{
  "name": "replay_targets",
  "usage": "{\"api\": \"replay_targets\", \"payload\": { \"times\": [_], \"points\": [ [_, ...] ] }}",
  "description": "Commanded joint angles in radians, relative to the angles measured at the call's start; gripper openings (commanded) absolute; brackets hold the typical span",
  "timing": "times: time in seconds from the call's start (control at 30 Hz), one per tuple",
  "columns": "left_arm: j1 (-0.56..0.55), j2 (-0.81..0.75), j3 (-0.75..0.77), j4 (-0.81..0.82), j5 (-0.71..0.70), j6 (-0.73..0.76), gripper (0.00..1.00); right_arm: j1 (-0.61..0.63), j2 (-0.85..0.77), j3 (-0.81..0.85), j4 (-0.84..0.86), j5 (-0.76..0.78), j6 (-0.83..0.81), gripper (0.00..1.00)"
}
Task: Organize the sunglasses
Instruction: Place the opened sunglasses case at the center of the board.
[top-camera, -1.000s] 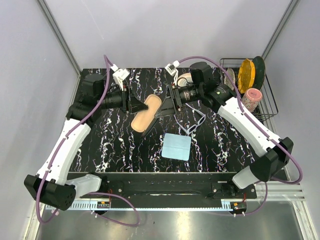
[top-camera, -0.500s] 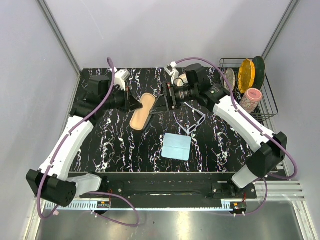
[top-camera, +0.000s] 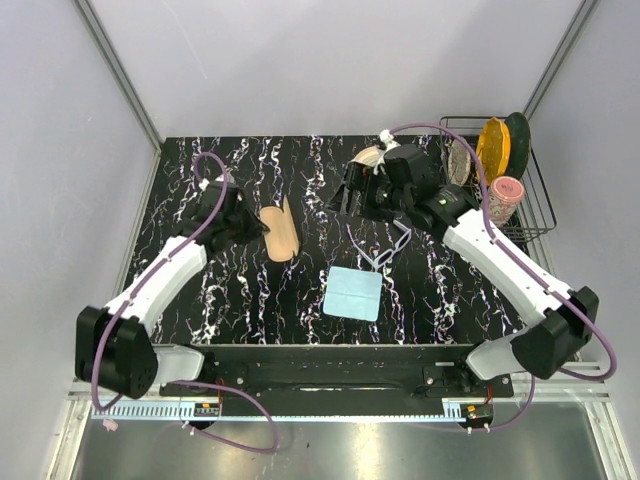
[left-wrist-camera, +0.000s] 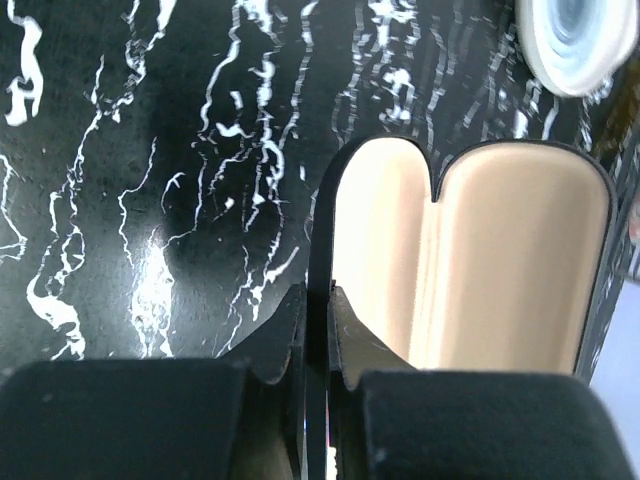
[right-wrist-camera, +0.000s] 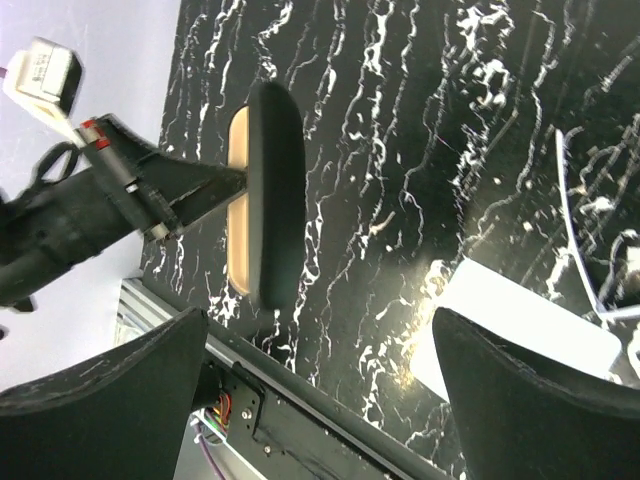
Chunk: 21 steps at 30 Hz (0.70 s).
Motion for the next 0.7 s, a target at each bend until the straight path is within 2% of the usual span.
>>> {"api": "replay_targets", "payload": {
  "times": [0.0, 0.17, 0.23, 0.33, 0.67],
  "points": [
    [0.002, 0.045, -0.094, 0.282, -0.125, -0.237, 0.00, 0.003, -0.109, -0.046, -0.032, 0.123, 0.036, 1.00],
    [0.002, 0.123, -0.197, 0.474, -0.195, -0.352, 0.00, 0.003, -0.161, -0.106, -0.050, 0.140, 0.038, 1.00],
    [0.003, 0.157, -0.235, 0.634, -0.192, -0.360, 0.00, 0.003, -0.172, -0.127, -0.059, 0.149, 0.035, 0.99],
    [0.003, 0.212, -0.271, 0.776, -0.176, -0.340, 0.00, 0.003, -0.183, -0.149, -0.068, 0.151, 0.027, 1.00],
    [-0.037, 0.272, -0.327, 0.730, -0.224, -0.386, 0.00, -0.002, -0.146, -0.143, -0.098, 0.162, 0.010, 1.00]
  ]
}}
